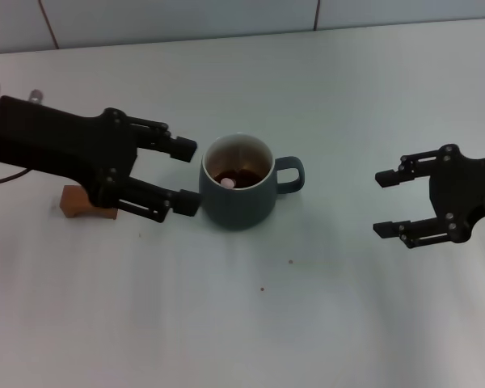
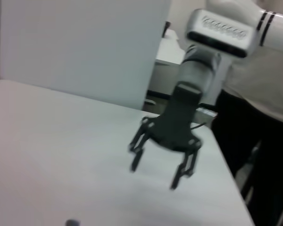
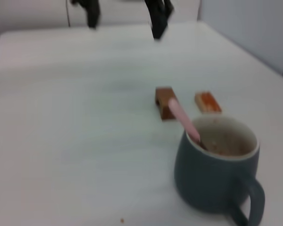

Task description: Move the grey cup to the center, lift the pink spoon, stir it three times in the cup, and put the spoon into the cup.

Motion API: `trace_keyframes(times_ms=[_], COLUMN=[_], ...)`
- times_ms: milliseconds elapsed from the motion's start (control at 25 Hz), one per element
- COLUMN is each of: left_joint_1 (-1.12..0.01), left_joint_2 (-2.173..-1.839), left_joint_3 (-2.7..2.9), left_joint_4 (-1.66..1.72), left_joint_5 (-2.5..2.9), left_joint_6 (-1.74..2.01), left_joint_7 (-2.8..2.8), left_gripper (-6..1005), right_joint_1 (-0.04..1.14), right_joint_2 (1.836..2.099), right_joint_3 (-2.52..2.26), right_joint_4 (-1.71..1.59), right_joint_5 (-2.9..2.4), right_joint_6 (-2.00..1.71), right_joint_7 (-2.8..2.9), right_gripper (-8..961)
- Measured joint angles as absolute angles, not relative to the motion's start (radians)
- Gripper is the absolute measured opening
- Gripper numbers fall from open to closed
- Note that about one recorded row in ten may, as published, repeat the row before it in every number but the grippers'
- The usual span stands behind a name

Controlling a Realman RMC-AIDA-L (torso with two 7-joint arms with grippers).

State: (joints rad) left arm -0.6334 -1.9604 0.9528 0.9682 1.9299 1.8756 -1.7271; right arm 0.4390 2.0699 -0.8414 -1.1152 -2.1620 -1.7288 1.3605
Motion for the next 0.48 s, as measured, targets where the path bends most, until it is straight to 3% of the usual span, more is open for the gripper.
trace_keyframes(times_ms=[480], left_joint_1=[-0.580], left_joint_2=[-1.965], left_joint_3=[0.904], left_joint_4=[0.929], left_joint_5=[2.101], left_joint_6=[1.788], left_joint_7=[-1.609], left_gripper=[815], right_joint_1=[0.409], right_joint_2=[2.062], right_joint_3=[-0.712], right_joint_4=[-1.049], right_joint_5=[-2.096], right_joint_6=[-1.858], right_joint_7=[1.283], right_gripper=[704])
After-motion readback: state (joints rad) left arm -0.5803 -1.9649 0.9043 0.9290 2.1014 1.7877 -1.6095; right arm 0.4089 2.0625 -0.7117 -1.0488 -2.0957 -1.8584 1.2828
